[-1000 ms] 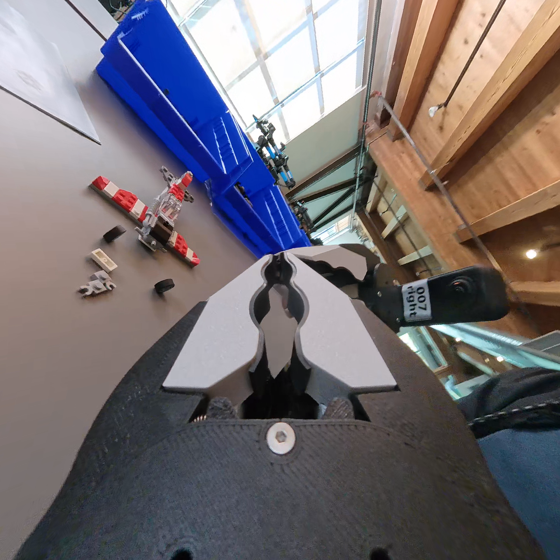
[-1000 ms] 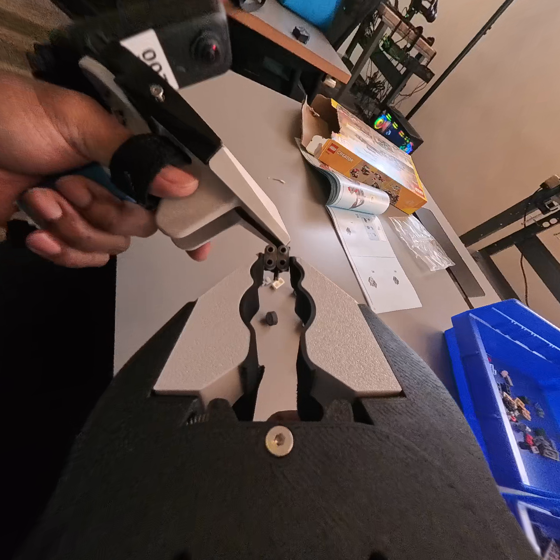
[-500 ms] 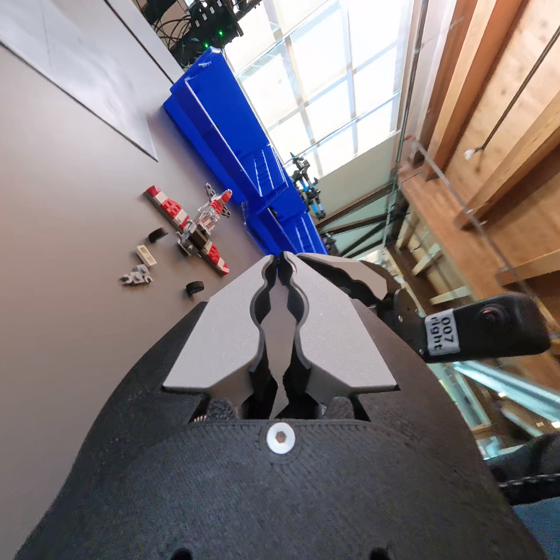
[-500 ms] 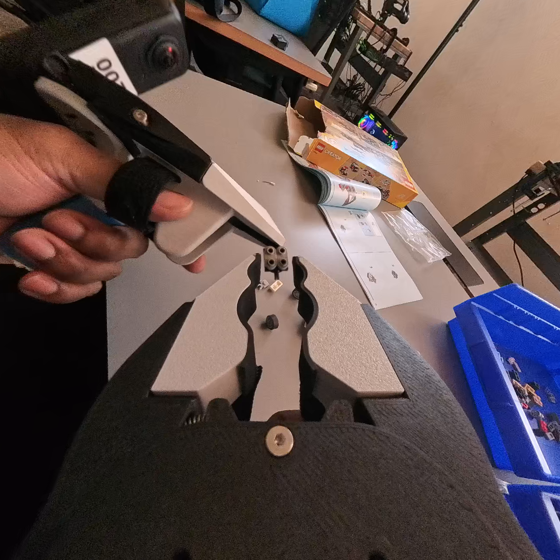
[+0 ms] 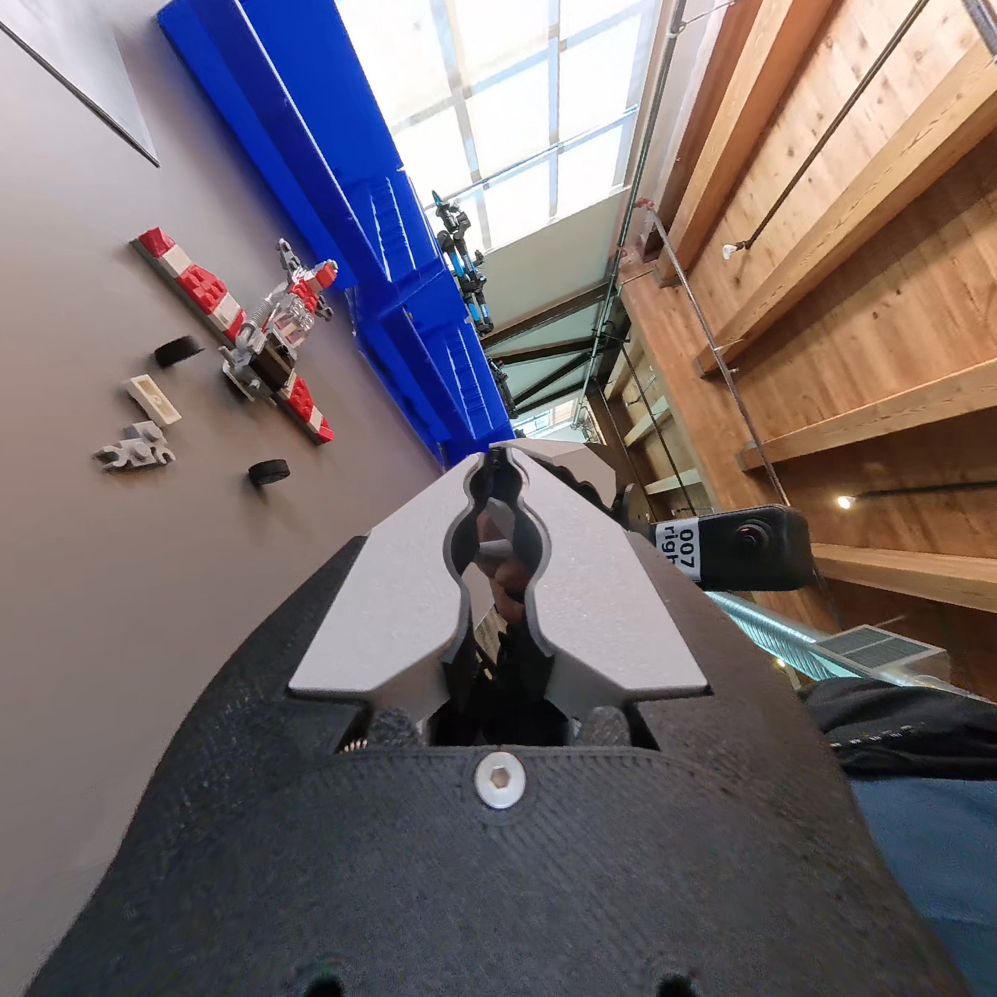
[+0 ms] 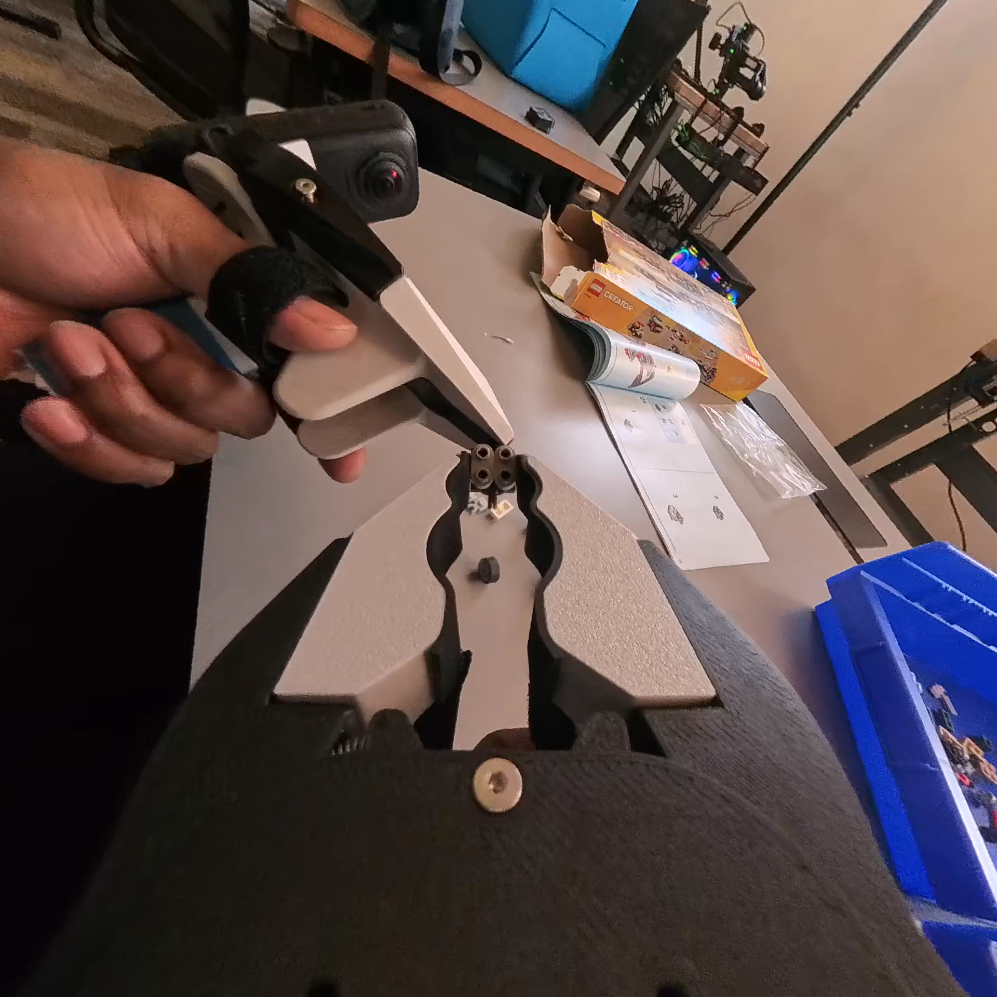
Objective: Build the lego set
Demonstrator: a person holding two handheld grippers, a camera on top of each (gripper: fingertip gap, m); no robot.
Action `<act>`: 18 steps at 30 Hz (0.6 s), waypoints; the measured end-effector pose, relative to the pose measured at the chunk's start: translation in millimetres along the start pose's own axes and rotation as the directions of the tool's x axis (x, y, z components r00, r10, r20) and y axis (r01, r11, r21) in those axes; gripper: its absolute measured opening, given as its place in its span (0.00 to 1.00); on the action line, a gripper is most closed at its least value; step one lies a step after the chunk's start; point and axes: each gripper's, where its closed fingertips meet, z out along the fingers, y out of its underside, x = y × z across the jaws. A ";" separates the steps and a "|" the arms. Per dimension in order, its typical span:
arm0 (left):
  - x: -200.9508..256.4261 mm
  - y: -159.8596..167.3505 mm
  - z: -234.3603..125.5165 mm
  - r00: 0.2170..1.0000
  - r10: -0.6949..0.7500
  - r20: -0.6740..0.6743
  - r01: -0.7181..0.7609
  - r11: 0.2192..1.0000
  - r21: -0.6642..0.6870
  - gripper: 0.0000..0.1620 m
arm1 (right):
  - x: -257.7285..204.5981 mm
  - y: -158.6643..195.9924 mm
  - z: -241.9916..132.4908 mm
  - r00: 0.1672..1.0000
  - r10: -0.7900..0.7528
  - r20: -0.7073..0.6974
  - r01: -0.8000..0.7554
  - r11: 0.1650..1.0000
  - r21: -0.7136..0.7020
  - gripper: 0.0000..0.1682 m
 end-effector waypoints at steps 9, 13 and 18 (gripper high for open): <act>-7.7 -11.9 -3.7 0.963 0.205 0.175 -0.222 0.971 0.086 0.02 | 8.6 3.8 8.7 0.980 0.180 -0.089 -0.183 0.983 -0.023 0.16; -6.5 -21.7 -9.2 0.889 0.348 0.297 -0.398 0.909 0.126 0.02 | 10.3 0.0 8.1 0.937 0.318 -0.147 -0.322 0.947 -0.001 0.16; 1.7 -32.6 -17.6 0.782 0.475 0.404 -0.568 0.809 0.149 0.03 | 2.8 -7.2 8.7 0.863 0.485 -0.142 -0.485 0.874 0.036 0.14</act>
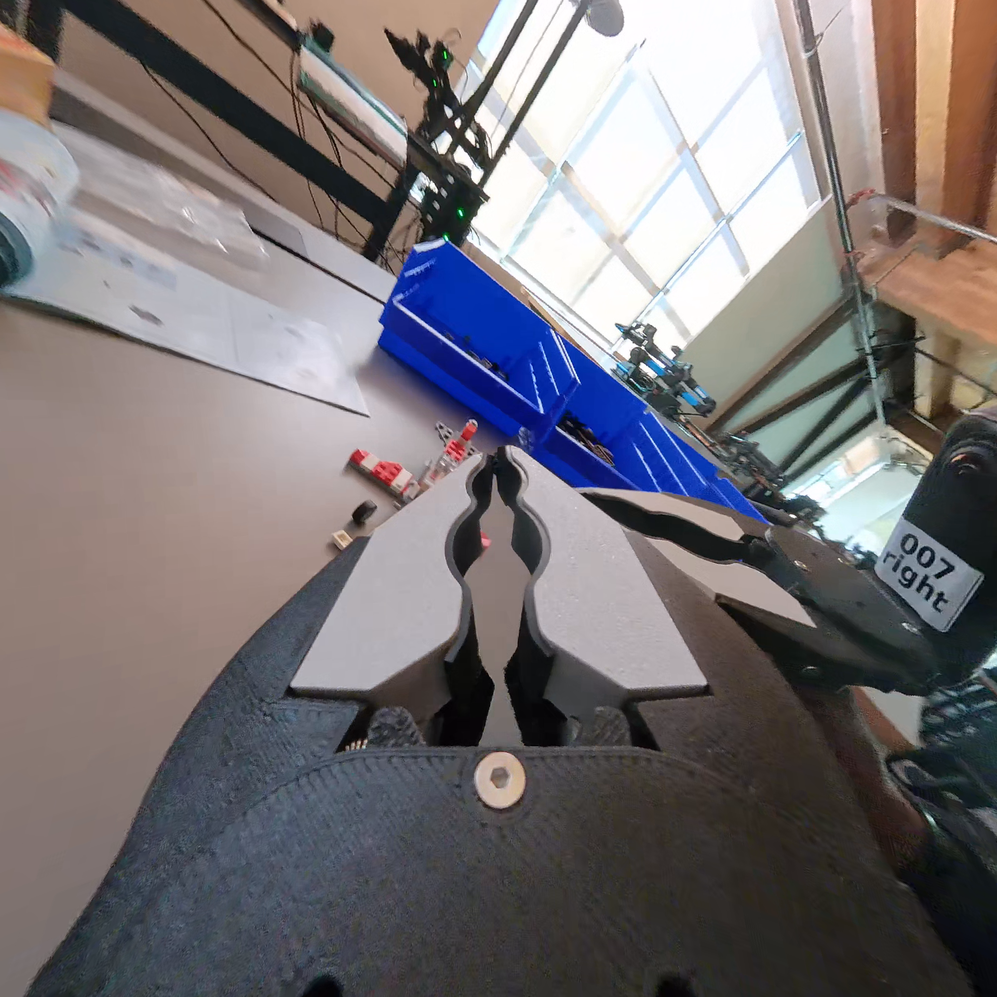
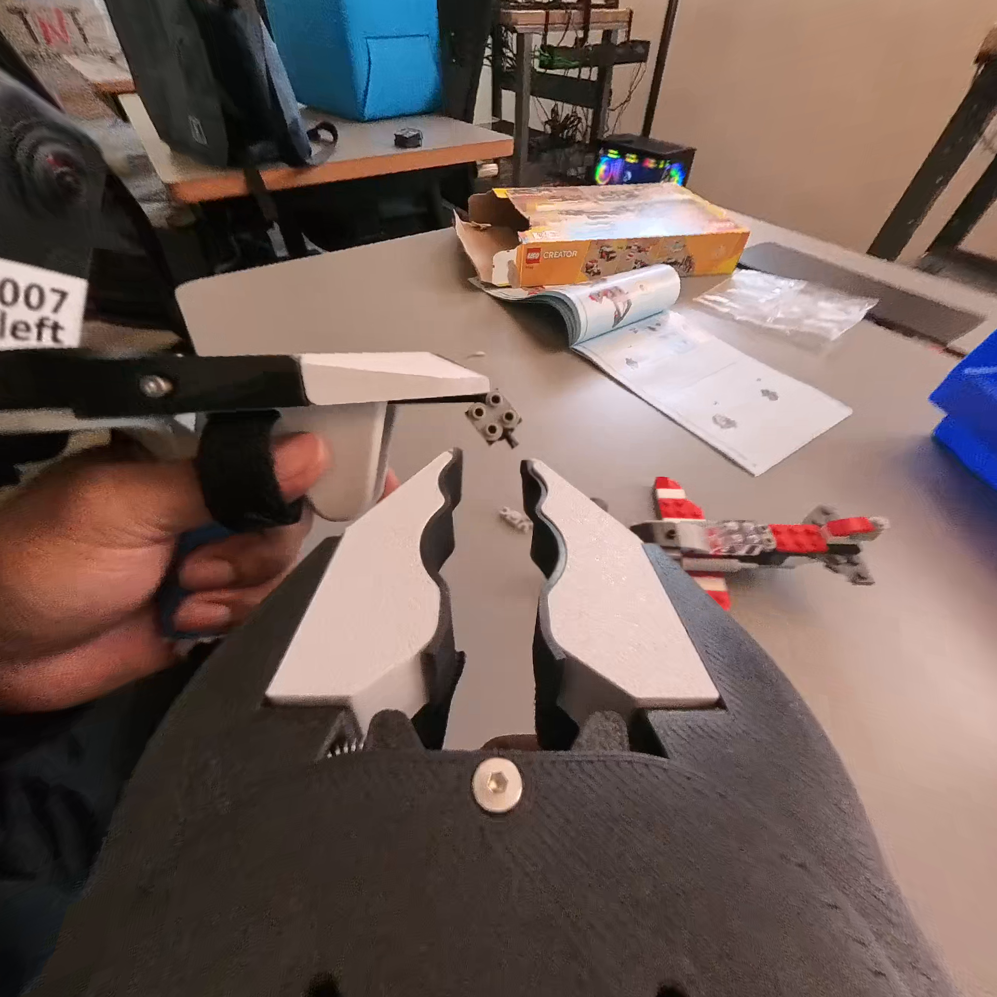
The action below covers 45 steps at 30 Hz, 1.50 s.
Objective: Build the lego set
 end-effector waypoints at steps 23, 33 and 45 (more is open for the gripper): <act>8.9 7.7 1.8 0.995 -0.087 -0.052 0.090 0.994 0.055 0.03 | 3.7 -4.5 4.5 0.971 0.221 0.093 -0.227 0.973 0.050 0.11; 13.3 12.5 3.7 0.997 -0.041 -0.061 0.044 0.998 0.047 0.03 | 8.2 -2.5 2.7 0.991 0.116 0.068 -0.119 0.992 0.036 0.09; 20.3 13.5 4.6 0.984 -0.110 -0.142 0.116 0.993 0.037 0.04 | 8.5 -4.5 -3.8 0.936 0.262 0.233 -0.284 0.957 0.065 0.09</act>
